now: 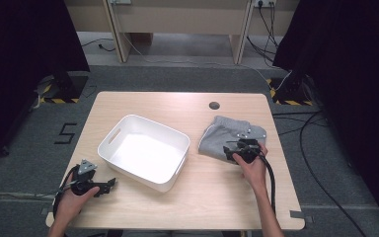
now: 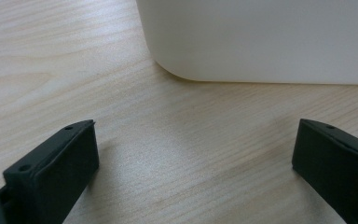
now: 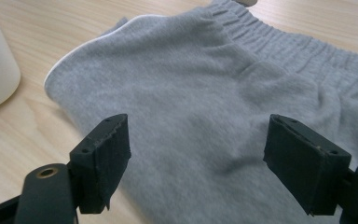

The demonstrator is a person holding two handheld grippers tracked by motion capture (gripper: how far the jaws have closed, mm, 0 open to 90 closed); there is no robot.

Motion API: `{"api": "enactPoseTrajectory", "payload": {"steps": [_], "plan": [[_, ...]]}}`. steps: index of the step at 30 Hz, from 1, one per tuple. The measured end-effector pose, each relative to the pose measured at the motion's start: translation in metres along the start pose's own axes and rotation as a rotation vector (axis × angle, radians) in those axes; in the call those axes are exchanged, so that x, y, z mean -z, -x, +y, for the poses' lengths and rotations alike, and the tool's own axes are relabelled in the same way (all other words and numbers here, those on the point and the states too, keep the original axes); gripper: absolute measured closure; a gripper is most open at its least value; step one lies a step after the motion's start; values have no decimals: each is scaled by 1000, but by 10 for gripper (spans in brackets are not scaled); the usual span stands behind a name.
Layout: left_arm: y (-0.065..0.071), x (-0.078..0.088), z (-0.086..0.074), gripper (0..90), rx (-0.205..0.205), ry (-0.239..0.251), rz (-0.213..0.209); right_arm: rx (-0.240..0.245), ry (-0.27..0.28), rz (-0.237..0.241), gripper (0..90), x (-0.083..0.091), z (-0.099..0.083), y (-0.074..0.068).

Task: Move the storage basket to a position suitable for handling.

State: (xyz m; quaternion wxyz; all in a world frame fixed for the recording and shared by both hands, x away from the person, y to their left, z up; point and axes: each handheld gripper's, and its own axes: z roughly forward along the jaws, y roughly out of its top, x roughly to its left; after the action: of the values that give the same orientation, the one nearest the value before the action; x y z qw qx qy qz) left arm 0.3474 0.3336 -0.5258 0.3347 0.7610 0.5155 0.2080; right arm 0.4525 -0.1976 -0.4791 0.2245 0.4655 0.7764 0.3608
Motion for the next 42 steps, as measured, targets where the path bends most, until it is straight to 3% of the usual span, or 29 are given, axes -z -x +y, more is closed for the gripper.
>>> {"api": "enactPoseTrajectory", "payload": {"steps": [19, 26, 42], "plan": [[0, 0, 0, 0, 0, 0, 0, -40, -86, -15, 218, -39, 1, 7], [0, 0, 0, 0, 0, 0, 0, -84, -76, 12, 218, -39, -4, 10], [0, 1, -1, 0, -3, 0, 1, -38, -65, 47, 219, -13, -28, -5]]}}
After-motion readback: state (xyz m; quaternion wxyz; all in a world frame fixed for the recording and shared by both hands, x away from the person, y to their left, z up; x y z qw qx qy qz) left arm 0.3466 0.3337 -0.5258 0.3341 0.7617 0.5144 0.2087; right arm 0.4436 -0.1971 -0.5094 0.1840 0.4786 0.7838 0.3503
